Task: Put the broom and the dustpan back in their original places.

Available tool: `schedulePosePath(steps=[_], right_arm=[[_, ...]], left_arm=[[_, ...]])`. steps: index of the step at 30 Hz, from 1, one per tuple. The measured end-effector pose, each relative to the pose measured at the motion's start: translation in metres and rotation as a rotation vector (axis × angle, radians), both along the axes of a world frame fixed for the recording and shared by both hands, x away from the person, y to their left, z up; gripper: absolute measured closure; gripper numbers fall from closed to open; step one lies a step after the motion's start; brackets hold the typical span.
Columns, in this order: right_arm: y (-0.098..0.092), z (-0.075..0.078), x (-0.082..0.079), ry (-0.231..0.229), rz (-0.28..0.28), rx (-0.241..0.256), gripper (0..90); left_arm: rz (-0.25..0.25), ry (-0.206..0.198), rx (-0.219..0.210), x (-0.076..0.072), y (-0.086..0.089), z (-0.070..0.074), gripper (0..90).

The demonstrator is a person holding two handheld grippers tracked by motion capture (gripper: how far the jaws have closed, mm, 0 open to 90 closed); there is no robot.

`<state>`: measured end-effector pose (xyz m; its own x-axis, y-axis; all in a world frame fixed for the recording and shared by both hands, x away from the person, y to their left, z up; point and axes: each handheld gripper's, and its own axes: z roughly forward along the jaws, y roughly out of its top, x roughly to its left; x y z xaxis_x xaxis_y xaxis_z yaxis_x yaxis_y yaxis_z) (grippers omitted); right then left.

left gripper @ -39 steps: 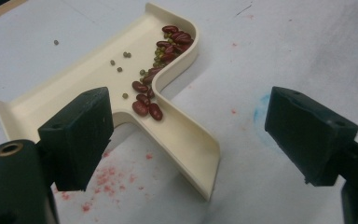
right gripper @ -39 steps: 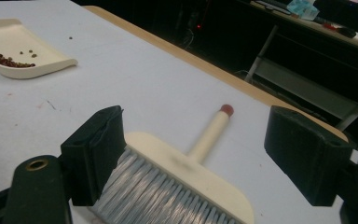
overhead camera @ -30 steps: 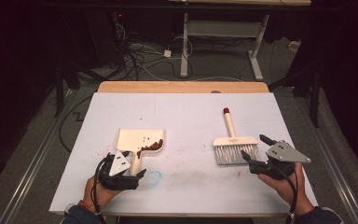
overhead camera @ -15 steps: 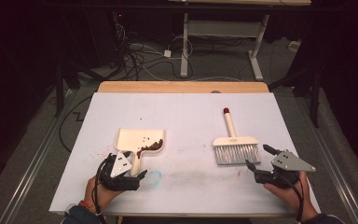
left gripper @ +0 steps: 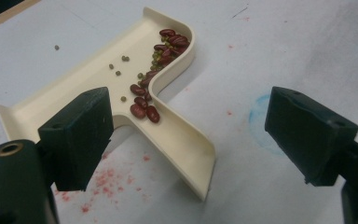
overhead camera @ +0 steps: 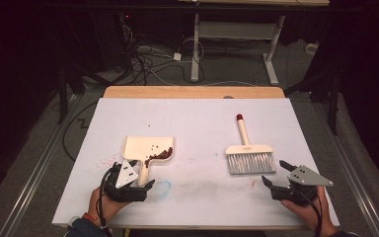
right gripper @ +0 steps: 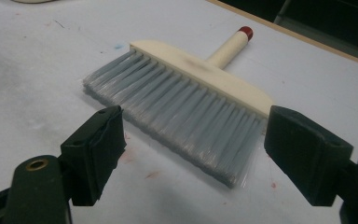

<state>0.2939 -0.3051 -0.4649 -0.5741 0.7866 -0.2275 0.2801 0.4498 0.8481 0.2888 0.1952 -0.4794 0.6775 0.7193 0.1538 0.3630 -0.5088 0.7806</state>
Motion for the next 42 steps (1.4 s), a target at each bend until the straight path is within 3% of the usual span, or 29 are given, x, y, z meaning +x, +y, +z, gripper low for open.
schedulePosePath(steps=[13, 32, 42], right_arm=[[0.0005, 0.0073, -0.0068, -0.039, -0.010, 0.006, 20.6], [0.0022, 0.0075, -0.0064, -0.040, -0.004, -0.009, 20.6], [0.0087, 0.0092, 0.0023, -0.047, -0.004, -0.027, 20.3]], left_arm=[[-0.019, -0.006, 0.011, -0.0033, -0.0017, 0.0007, 15.0], [-0.019, 0.002, 0.014, -0.0013, -0.0027, -0.0006, 15.0], [0.004, 0.001, 0.008, 0.0018, -0.0017, -0.0021, 15.0]])
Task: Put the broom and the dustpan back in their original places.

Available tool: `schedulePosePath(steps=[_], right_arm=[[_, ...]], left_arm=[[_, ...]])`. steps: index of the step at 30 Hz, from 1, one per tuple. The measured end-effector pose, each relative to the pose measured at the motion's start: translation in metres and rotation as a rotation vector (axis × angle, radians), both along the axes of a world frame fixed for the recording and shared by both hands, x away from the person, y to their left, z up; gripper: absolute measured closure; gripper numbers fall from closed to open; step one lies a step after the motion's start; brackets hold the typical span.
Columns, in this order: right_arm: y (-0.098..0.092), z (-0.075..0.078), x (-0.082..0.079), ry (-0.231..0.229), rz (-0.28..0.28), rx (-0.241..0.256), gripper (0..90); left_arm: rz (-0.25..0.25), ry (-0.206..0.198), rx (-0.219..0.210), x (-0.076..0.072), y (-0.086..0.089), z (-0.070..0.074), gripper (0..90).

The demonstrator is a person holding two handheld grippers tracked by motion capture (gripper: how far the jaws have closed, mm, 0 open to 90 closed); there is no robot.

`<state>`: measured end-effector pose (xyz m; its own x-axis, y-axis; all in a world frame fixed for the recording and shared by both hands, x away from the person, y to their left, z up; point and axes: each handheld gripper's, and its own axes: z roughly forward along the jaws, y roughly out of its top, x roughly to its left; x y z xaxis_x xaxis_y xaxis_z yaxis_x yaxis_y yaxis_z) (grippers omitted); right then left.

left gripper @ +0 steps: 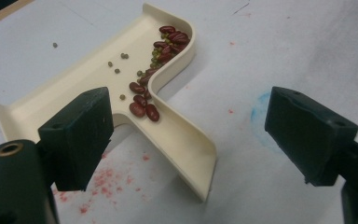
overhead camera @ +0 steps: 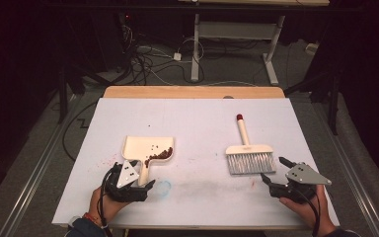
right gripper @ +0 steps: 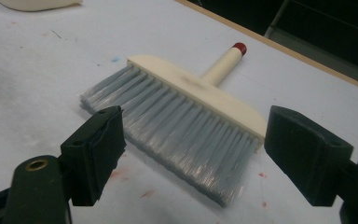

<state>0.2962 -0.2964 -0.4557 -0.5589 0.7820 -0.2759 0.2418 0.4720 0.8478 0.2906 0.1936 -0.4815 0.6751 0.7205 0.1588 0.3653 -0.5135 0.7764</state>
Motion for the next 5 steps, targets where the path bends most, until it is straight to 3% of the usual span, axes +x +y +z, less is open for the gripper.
schedulePosePath(steps=[5], right_arm=[[0.0026, 0.0031, -0.0024, -0.017, 0.004, 0.005, 20.3]], left_arm=[[0.012, -0.009, 0.002, -0.0032, -0.0017, 0.0021, 15.1]])
